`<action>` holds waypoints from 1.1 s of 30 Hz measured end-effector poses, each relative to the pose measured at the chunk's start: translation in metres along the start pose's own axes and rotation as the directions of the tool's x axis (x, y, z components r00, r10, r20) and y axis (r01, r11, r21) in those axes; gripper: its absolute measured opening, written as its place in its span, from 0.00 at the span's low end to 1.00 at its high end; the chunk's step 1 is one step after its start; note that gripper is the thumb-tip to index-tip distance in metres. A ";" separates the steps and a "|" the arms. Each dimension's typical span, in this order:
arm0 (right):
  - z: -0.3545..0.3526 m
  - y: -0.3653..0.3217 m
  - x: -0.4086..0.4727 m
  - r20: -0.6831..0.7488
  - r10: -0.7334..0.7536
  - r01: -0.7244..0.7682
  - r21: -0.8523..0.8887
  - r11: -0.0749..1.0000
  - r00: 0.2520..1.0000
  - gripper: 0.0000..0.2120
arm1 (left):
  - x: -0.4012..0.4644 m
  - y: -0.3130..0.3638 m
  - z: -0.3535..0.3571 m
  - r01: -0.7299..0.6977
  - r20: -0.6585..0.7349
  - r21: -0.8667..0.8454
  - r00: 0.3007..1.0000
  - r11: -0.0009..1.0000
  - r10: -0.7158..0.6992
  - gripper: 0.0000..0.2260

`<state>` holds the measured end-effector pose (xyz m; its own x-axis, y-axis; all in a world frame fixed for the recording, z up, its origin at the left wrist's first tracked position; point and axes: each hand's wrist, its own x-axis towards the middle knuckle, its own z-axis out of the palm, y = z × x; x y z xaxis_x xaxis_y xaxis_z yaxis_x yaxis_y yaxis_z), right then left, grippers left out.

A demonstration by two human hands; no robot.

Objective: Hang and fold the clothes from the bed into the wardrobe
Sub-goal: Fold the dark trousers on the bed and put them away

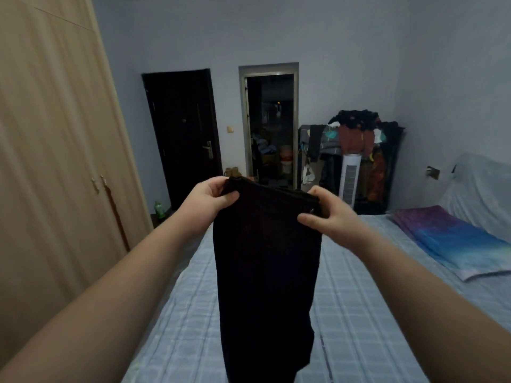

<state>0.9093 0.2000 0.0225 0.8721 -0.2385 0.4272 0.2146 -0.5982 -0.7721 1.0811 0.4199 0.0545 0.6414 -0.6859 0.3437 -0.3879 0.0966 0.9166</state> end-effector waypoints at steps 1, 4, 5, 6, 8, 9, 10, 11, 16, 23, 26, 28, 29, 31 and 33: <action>-0.009 -0.003 0.005 0.005 -0.007 0.007 -0.124 0.992 1.000 0.09 | 0.000 0.007 0.001 -0.035 0.010 0.077 0.999 0.996 0.034 0.09; -0.033 -0.016 0.015 0.085 -0.045 0.069 -0.306 0.950 0.995 0.06 | 0.002 0.022 0.004 -0.123 0.018 0.307 0.992 0.944 0.123 0.07; -0.039 -0.020 0.017 0.107 -0.079 0.111 -0.330 0.938 0.991 0.06 | 0.004 0.027 0.004 -0.130 0.009 0.361 0.991 0.924 0.136 0.07; -0.044 -0.022 0.019 0.119 -0.106 0.142 -0.345 0.928 0.987 0.05 | 0.007 0.030 0.003 -0.133 0.002 0.395 0.990 0.909 0.144 0.08; -0.051 -0.020 0.024 0.102 -0.118 0.143 -0.296 0.944 0.988 0.05 | 0.009 0.036 0.002 -0.132 0.012 0.427 0.990 0.895 0.141 0.11; -0.051 -0.019 0.027 0.062 -0.123 0.134 -0.245 0.960 0.990 0.05 | 0.007 0.040 0.005 -0.137 0.027 0.428 0.990 0.893 0.139 0.13; -0.049 -0.019 0.027 0.005 -0.133 0.132 -0.191 0.973 0.991 0.05 | 0.006 0.045 0.009 -0.149 0.046 0.416 0.989 0.897 0.142 0.16; -0.046 -0.020 0.028 -0.063 -0.139 0.130 -0.140 0.982 0.988 0.06 | 0.004 0.050 0.014 -0.163 0.061 0.401 0.987 0.901 0.151 0.19; -0.025 -0.038 0.009 -0.259 -0.019 0.094 0.281 0.955 0.966 0.10 | -0.012 0.072 0.022 -0.128 0.149 0.205 0.984 0.970 0.098 0.18; -0.030 -0.100 -0.022 -0.104 -0.016 0.056 0.388 0.920 0.994 0.09 | -0.052 0.095 0.004 -0.171 -0.063 0.273 0.979 0.947 0.195 0.03; -0.023 -0.137 -0.034 -0.086 -0.041 0.061 0.243 0.968 0.995 0.12 | -0.078 0.118 -0.016 -0.237 -0.077 0.412 0.953 0.880 0.293 0.06; -0.014 -0.162 -0.044 -0.127 -0.083 0.101 0.143 0.985 0.988 0.15 | -0.098 0.135 -0.031 -0.279 -0.070 0.473 0.934 0.836 0.351 0.06; -0.009 -0.175 -0.049 -0.144 -0.093 0.110 0.116 0.987 0.985 0.20 | -0.107 0.144 -0.040 -0.294 -0.077 0.471 0.926 0.832 0.370 0.07; -0.001 -0.205 -0.058 -0.196 -0.091 0.113 0.103 0.988 0.976 0.27 | -0.126 0.162 -0.058 -0.315 -0.093 0.431 0.917 0.846 0.389 0.10; 0.007 -0.237 -0.069 -0.247 -0.103 0.133 0.109 0.985 0.964 0.21 | -0.144 0.183 -0.070 -0.341 -0.102 0.417 0.904 0.842 0.416 0.15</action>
<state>0.8015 0.3635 0.1731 0.7097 -0.3568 0.6075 0.3755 -0.5379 -0.7547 0.9640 0.5876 0.1873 0.4855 -0.5061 0.7128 -0.8217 0.0142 0.5697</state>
